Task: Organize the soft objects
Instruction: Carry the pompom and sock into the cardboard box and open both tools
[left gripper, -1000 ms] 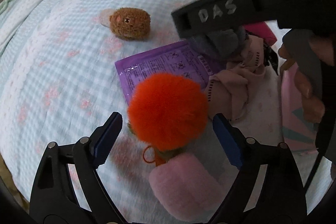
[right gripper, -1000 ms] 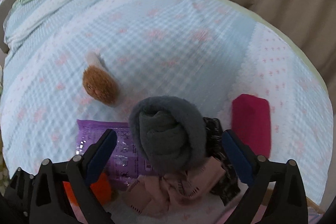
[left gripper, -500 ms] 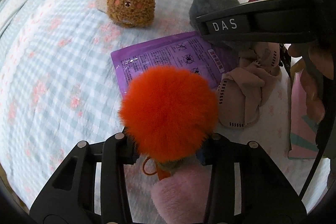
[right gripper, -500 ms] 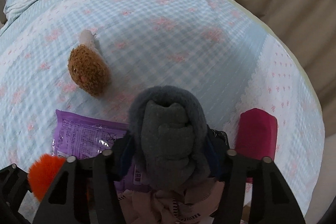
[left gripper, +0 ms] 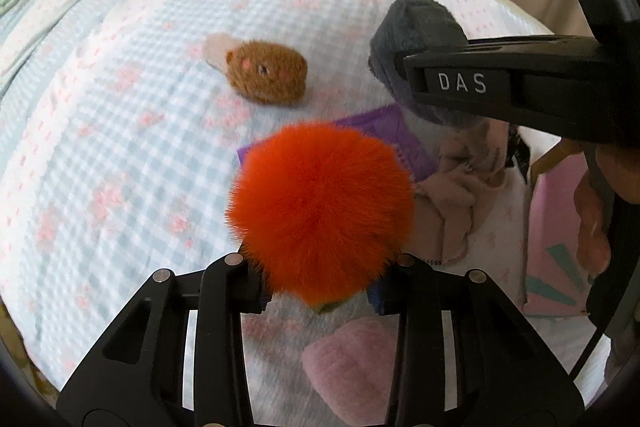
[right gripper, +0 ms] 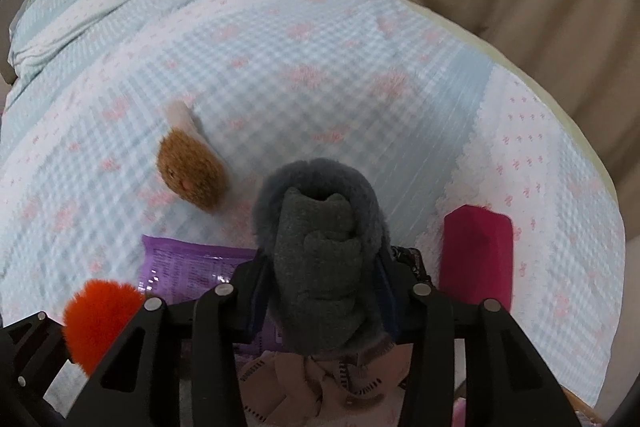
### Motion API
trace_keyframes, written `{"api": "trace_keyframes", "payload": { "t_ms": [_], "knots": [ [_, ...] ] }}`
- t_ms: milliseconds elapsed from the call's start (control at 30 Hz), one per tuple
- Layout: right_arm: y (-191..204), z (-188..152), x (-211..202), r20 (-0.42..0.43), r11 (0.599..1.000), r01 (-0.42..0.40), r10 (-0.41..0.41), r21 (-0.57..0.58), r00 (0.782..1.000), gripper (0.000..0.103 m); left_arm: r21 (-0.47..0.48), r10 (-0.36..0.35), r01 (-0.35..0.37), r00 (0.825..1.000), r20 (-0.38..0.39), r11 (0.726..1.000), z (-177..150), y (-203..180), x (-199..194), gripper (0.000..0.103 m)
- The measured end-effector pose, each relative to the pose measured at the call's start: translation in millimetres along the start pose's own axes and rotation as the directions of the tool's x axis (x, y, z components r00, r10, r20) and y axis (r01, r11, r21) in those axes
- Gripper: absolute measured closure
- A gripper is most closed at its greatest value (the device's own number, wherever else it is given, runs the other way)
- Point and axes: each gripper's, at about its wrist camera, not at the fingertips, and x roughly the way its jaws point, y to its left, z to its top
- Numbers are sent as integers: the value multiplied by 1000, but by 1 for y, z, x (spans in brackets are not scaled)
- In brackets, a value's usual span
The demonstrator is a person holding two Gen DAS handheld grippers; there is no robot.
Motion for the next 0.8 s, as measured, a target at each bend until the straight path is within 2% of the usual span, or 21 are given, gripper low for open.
{"api": "trace_keyframes", "payload": {
  "t_ms": [133,333,633,800],
  "knots": [
    [-2,5,-24,30,1000,-4,3,20,1000,62,3,4,-5,1000,31,1000,9,1,-24,71],
    [-6,13,-78,81,998,-6,1,63,997,62,13,15,-16,996,93,1000,28,-4,-89,71],
    [-12,17,-195,183,990,-29,4,137,983,62,51,1,-13,978,210,999,59,-18,-196,71],
    [-24,4,-258,227,977,-52,5,205,974,62,129,-34,3,970,241,992,72,-51,-244,71]
  ]
}}
